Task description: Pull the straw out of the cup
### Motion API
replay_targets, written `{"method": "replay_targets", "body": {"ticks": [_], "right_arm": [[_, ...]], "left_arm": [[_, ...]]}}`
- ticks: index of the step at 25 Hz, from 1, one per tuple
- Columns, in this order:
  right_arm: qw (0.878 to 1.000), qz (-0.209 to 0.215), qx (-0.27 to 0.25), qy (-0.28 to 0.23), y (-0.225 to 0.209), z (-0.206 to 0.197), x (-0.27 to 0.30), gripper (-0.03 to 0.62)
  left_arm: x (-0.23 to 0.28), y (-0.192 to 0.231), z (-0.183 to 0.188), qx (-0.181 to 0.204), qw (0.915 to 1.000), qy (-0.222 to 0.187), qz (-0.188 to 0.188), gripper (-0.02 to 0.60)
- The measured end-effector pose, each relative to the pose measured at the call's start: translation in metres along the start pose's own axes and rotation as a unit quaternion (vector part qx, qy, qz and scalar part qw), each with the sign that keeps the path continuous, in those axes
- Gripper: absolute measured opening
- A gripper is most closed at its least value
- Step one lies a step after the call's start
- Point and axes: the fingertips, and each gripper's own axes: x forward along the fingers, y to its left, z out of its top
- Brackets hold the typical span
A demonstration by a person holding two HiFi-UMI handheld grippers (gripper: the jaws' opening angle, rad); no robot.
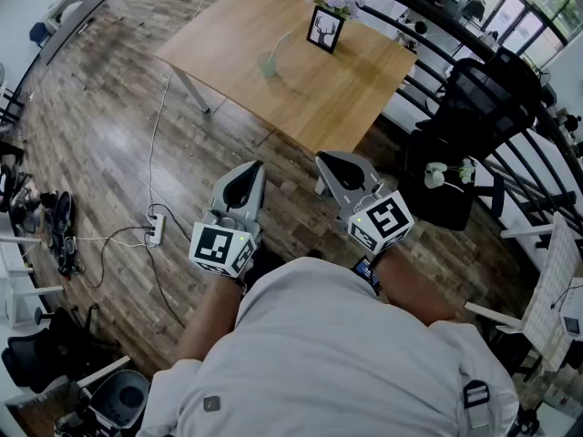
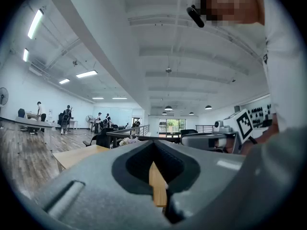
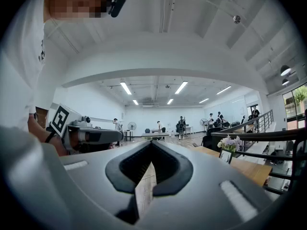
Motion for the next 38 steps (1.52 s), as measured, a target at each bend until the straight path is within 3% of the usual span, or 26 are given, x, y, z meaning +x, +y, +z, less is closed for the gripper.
{"method": "replay_targets", "body": {"ticks": [11, 18, 31, 38], "right_arm": [[0.999, -0.040, 0.009, 0.014, 0.000, -0.008, 0.005, 0.009], [0.998, -0.062, 0.011, 0.018, 0.000, -0.008, 0.032, 0.009], [0.997, -0.068, 0.001, 0.029, 0.033, -0.008, 0.165, 0.009], [0.995, -0.093, 0.012, 0.025, 0.043, -0.011, 0.221, 0.009]], "left_arm": [[-0.008, 0.015, -0.001, -0.010, 0.9999, -0.004, -0.003, 0.005], [-0.008, 0.048, 0.000, -0.026, 0.9996, -0.010, -0.006, 0.005], [-0.020, 0.175, 0.001, -0.031, 0.9990, -0.009, -0.030, 0.005], [-0.029, 0.234, 0.003, -0.024, 0.9986, -0.002, -0.048, 0.005]]}}
